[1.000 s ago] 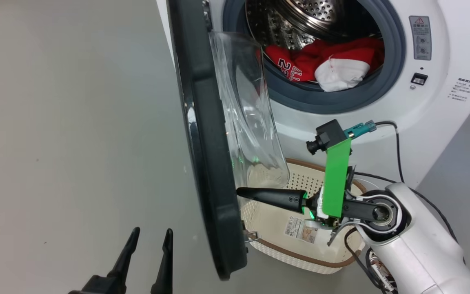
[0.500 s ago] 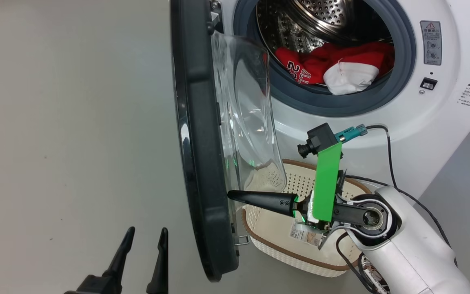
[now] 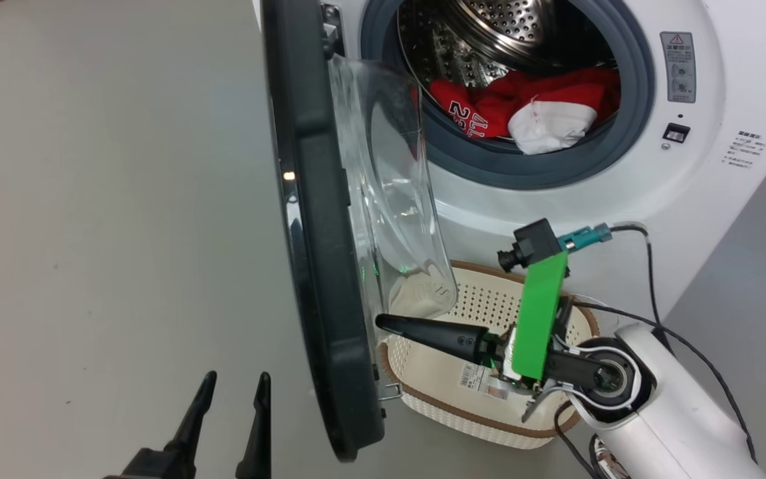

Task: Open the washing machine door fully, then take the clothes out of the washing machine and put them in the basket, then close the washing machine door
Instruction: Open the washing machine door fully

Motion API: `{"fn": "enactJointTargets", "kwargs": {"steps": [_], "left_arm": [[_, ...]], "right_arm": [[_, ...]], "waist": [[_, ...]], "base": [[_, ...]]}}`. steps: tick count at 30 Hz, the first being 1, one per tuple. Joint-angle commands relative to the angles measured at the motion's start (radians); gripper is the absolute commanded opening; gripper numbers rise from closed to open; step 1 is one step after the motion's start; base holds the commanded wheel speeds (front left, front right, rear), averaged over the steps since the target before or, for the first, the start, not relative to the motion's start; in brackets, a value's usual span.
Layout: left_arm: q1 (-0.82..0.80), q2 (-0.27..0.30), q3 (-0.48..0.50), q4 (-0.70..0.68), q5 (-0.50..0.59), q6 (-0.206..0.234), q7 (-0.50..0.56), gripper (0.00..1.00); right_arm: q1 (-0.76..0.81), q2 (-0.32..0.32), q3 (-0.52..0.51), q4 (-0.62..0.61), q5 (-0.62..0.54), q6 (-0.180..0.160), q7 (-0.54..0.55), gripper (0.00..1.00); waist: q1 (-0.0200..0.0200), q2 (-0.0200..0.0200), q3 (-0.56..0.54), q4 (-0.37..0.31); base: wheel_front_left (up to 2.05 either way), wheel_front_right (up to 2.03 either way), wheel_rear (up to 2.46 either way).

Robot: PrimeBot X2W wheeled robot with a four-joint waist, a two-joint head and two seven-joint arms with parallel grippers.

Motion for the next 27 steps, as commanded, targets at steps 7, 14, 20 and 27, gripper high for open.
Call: {"fn": "enactJointTargets", "kwargs": {"steps": [7, 14, 20, 27], "left_arm": [[-0.014, 0.010, 0.051, -0.011, 0.017, -0.003, -0.012, 1.00], [-0.016, 0.010, 0.064, 0.002, 0.020, -0.007, -0.012, 1.00], [-0.007, 0.010, 0.075, 0.005, 0.023, -0.008, -0.012, 1.00], [0.005, 0.010, 0.085, 0.005, 0.025, -0.009, -0.012, 1.00]], "right_arm": [[0.053, -0.040, -0.009, -0.028, -0.038, 0.007, -0.078, 1.00], [0.141, -0.122, 0.001, -0.011, -0.090, 0.007, -0.186, 1.00], [0.202, -0.172, 0.019, 0.012, -0.106, 0.007, -0.278, 1.00], [0.232, -0.218, 0.053, 0.017, -0.161, 0.007, -0.440, 1.00]], "waist": [[0.0000, 0.0000, -0.002, -0.036], [0.0000, 0.0000, -0.011, -0.052], [0.0000, 0.0000, -0.021, -0.063], [0.0000, 0.0000, -0.027, -0.077]], "base": [[0.00, 0.00, 0.00], [0.00, 0.00, 0.00], [0.00, 0.00, 0.00], [0.00, 0.00, 0.00]]}}
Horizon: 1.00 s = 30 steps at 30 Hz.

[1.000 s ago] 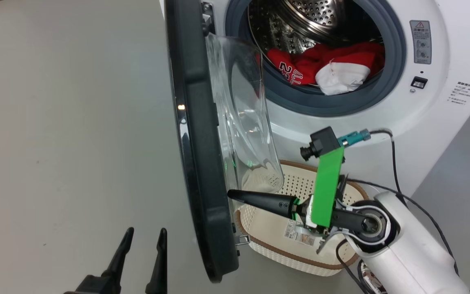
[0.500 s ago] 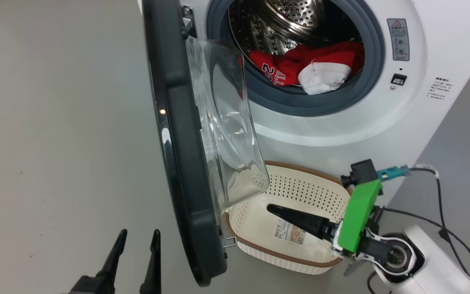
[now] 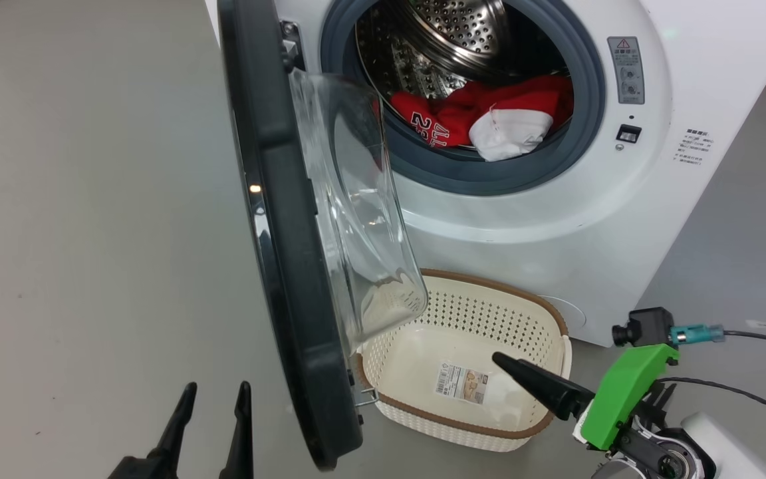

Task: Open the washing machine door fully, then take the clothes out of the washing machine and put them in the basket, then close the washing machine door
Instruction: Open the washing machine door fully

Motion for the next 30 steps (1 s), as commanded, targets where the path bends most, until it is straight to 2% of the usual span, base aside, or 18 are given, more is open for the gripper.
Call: {"fn": "enactJointTargets", "kwargs": {"steps": [1, 11, 16, 23, 26, 30], "left_arm": [[-0.012, 0.010, 0.036, -0.021, 0.015, -0.006, -0.012, 1.00], [-0.002, 0.010, 0.039, -0.015, 0.016, -0.003, -0.012, 1.00], [0.003, 0.010, 0.041, -0.013, 0.019, -0.003, -0.012, 1.00], [0.002, 0.010, 0.045, -0.011, 0.023, -0.003, -0.012, 1.00], [0.003, 0.010, 0.048, -0.011, 0.025, -0.003, -0.012, 1.00], [0.004, 0.010, 0.051, -0.011, 0.025, -0.001, -0.012, 1.00]], "right_arm": [[0.013, -0.021, 0.023, -0.025, -0.021, 0.007, -0.050, 1.00], [0.056, -0.095, 0.134, 0.008, -0.078, 0.007, -0.323, 1.00], [0.055, -0.118, 0.181, 0.031, -0.096, 0.007, -0.424, 1.00], [0.026, -0.153, 0.273, 0.086, -0.178, 0.007, -0.576, 1.00], [0.019, -0.151, 0.274, 0.111, -0.211, 0.007, -0.592, 1.00], [0.026, -0.129, 0.173, 0.106, -0.319, 0.007, -0.594, 1.00]], "waist": [[0.0000, 0.0000, -0.001, -0.002], [0.0000, 0.0000, -0.009, -0.010], [0.0000, 0.0000, -0.012, -0.014], [0.0000, 0.0000, -0.013, -0.019], [0.0000, 0.0000, -0.014, -0.021], [0.0000, 0.0000, -0.013, -0.023]], "base": [[0.00, 0.00, 0.00], [0.00, 0.00, 0.00], [0.00, 0.00, 0.00], [0.00, 0.00, 0.00], [0.00, 0.00, 0.00], [0.00, 0.00, 0.00]]}}
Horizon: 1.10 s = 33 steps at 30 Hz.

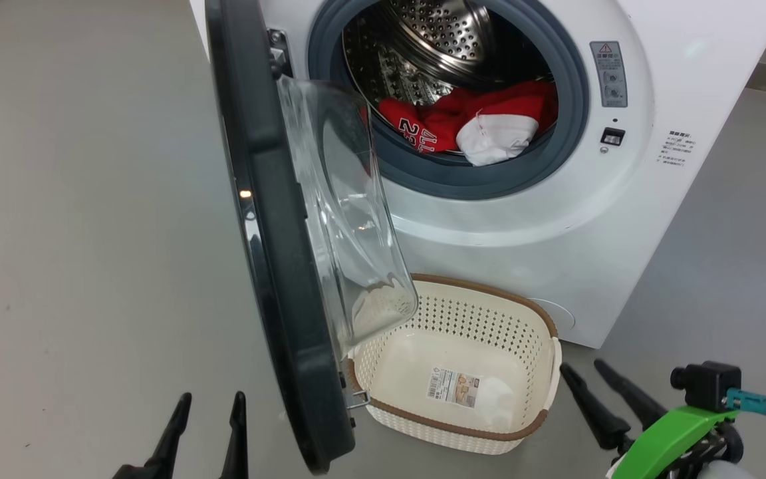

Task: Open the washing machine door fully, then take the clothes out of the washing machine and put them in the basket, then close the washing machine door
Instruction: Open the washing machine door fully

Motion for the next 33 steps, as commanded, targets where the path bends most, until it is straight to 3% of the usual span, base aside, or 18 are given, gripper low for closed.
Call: {"fn": "enactJointTargets", "kwargs": {"steps": [1, 15, 33], "left_arm": [[-0.015, 0.010, 0.036, -0.020, 0.007, -0.001, -0.012, 1.00], [-0.024, 0.010, 0.034, -0.018, 0.004, 0.001, -0.012, 1.00], [-0.027, 0.010, 0.035, -0.028, 0.006, 0.005, -0.012, 1.00]], "right_arm": [[-0.016, -0.004, -0.017, -0.023, -0.037, 0.006, -0.014, 1.00], [0.073, 0.103, -0.256, -0.066, -0.420, 0.006, -0.015, 1.00], [0.136, 0.186, -0.409, -0.163, -0.612, 0.006, -0.015, 1.00]], "waist": [[0.0000, 0.0000, 0.001, 0.000], [0.0000, 0.0000, 0.007, -0.001], [0.0000, 0.0000, 0.012, -0.001]], "base": [[0.00, 0.00, 0.00], [0.00, 0.00, 0.00], [0.00, 0.00, 0.00]]}}
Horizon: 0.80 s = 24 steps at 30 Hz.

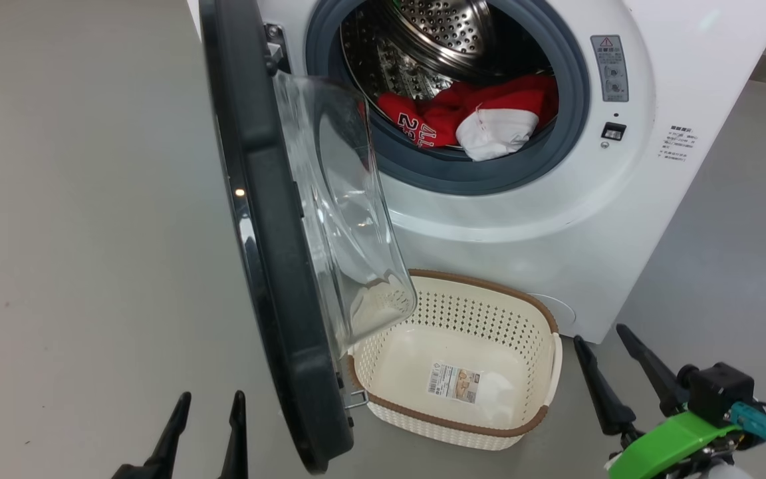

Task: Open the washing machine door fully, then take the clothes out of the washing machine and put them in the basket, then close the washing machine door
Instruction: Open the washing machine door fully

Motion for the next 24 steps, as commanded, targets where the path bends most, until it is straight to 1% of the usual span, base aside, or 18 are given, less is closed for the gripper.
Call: {"fn": "enactJointTargets", "kwargs": {"steps": [1, 13, 20, 21, 22, 23, 24], "left_arm": [[-0.026, 0.010, 0.034, -0.026, 0.006, 0.004, -0.012, 1.00], [-0.023, 0.010, 0.035, -0.023, 0.001, 0.005, -0.012, 1.00], [-0.023, 0.010, 0.036, -0.028, 0.000, 0.008, -0.012, 1.00], [-0.024, 0.010, 0.041, -0.033, -0.007, 0.008, -0.012, 0.93], [-0.026, 0.010, 0.047, -0.041, -0.019, 0.008, -0.012, 0.31], [-0.029, 0.010, 0.055, -0.052, -0.030, 0.009, -0.012, 0.00], [-0.032, 0.010, 0.063, -0.063, -0.040, 0.011, -0.012, 0.00]], "right_arm": [[0.014, -0.005, 0.011, -0.025, -0.015, 0.006, -0.013, 1.00], [0.067, 0.029, -0.028, -0.003, -0.079, 0.006, -0.013, 1.00], [0.072, 0.034, -0.032, -0.003, -0.092, 0.006, -0.013, 1.00], [0.073, 0.035, -0.033, -0.003, -0.092, 0.006, -0.013, 1.00], [0.073, 0.035, -0.033, -0.003, -0.093, 0.006, -0.013, 1.00], [0.074, 0.035, -0.033, -0.003, -0.094, 0.006, -0.013, 1.00], [0.075, 0.036, -0.033, -0.003, -0.095, 0.006, -0.013, 1.00]], "waist": [[0.0000, 0.0000, -0.001, 0.000], [0.0000, 0.0000, -0.005, 0.001], [0.0000, 0.0000, -0.013, -0.002], [0.0000, 0.0000, -0.014, -0.002], [0.0000, 0.0000, -0.016, -0.001], [0.0000, 0.0000, -0.017, -0.001], [0.0000, 0.0000, -0.018, 0.000]], "base": [[0.00, 0.00, 0.00], [0.00, 0.00, 0.00], [0.00, 0.00, 0.00], [0.00, 0.00, 0.00], [0.00, 0.00, 0.00], [0.00, 0.00, 0.00], [0.00, 0.00, 0.00]]}}
